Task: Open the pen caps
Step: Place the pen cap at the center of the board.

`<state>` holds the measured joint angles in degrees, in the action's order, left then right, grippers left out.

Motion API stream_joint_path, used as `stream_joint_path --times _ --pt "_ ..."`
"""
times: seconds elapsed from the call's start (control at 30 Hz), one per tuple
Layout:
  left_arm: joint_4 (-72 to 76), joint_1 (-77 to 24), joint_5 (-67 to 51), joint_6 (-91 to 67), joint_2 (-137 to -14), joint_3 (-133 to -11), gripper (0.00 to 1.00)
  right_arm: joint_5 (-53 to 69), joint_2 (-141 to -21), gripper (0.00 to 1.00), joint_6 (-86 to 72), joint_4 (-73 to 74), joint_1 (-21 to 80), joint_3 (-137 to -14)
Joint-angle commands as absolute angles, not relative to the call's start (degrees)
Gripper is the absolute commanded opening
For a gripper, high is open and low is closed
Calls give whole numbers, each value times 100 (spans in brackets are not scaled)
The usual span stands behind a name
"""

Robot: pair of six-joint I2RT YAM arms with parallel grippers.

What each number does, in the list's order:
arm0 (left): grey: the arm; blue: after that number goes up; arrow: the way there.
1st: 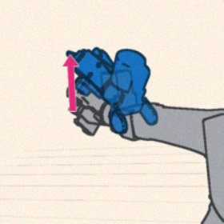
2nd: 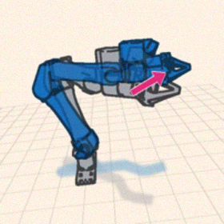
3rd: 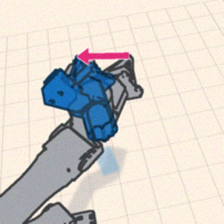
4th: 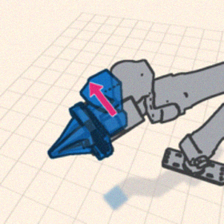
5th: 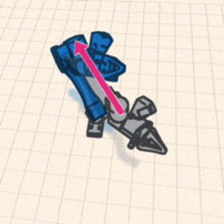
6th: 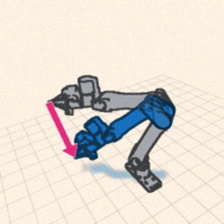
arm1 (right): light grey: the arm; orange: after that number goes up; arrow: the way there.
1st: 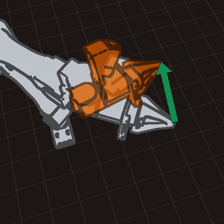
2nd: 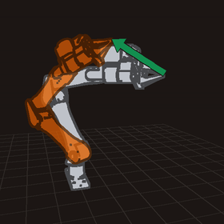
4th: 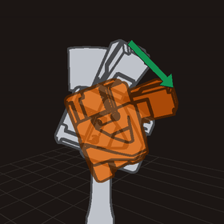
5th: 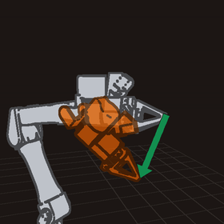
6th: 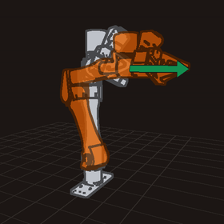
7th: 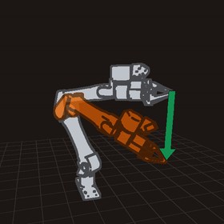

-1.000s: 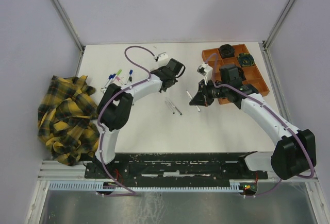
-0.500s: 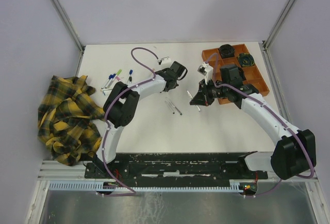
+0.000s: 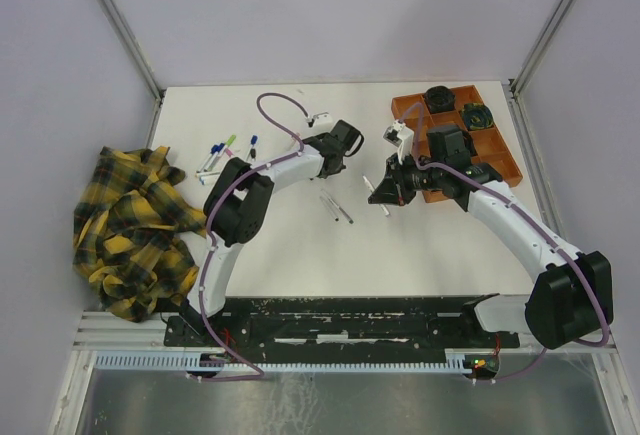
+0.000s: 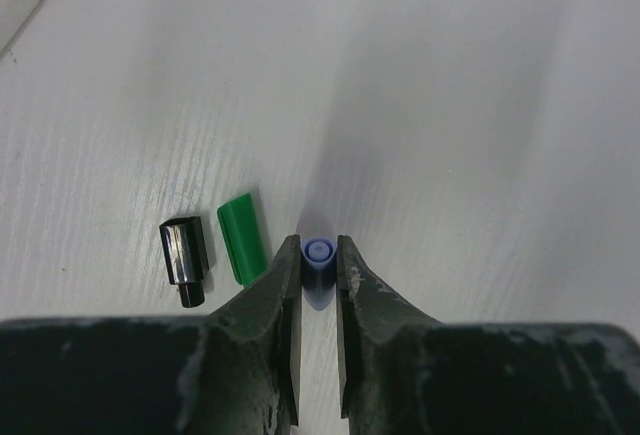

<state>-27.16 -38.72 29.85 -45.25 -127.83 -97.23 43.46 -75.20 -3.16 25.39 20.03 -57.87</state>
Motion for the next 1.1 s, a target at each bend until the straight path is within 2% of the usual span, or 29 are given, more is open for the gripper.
stream_joint_path --times 0.0,0.37,0.67,0.9,1.07 --pt "-2697 -3817 3133 -4325 -12853 -9991 22 4412 -7496 3 -325 2426 1958 -6032" --pt "-2697 -3770 3085 -4324 -12867 -10042 29 4455 -7492 3 -348 2413 1943 -6034" --pt "-2775 -3756 3034 -4311 -12783 -10116 30 4482 -7491 3 -359 2408 1935 -6030" --pt "-2773 -3765 3008 -4256 -12256 -9992 32 4482 -7547 3 -359 2373 1929 -5982" --pt "-2464 -3757 3187 -4165 -11604 -9477 34 4489 -7610 3 -360 2338 1934 -5956"
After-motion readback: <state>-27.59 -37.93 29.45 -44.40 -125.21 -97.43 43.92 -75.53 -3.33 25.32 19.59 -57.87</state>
